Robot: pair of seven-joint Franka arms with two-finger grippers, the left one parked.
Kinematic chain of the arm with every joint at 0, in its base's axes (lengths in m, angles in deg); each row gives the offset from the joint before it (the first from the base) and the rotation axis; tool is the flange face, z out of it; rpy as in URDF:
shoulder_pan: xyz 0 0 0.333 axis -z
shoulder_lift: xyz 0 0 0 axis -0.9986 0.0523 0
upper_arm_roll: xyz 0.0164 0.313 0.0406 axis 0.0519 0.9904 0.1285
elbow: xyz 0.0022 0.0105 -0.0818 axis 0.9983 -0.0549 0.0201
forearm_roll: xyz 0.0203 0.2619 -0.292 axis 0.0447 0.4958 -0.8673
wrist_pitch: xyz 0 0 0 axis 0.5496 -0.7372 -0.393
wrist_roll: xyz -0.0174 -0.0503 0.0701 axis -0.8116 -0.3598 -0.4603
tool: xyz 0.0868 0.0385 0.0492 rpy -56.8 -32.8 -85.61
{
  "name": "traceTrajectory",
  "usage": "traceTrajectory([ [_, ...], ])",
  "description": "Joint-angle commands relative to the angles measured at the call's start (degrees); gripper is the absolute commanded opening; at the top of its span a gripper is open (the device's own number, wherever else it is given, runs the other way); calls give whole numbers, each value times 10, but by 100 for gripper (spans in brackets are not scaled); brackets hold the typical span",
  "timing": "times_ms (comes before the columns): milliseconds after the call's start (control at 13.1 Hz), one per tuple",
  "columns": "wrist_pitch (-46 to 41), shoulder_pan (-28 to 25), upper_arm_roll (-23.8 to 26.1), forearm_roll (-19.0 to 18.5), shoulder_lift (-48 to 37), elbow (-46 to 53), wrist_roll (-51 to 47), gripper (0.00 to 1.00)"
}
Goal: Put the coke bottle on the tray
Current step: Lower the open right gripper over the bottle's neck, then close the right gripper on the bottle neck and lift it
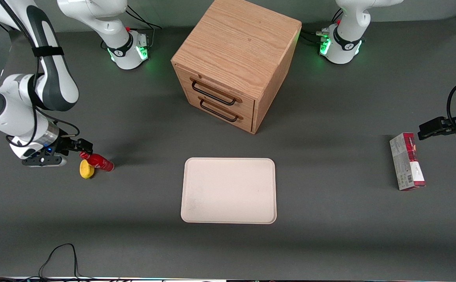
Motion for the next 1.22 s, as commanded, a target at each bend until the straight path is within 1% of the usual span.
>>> traceTrajectory([
  [0, 17, -2, 1, 16, 14, 2, 10, 100],
  [305, 19, -2, 2, 16, 19, 2, 10, 100],
  [458, 19, -5, 3, 16, 22, 5, 10, 81],
  [610, 20, -13, 3, 16, 22, 7, 10, 57],
  [839, 19, -13, 3, 16, 23, 8, 12, 25],
  [992, 19, -12, 3, 16, 23, 8, 13, 11],
  [1144, 17, -12, 3, 16, 22, 10, 12, 10],
])
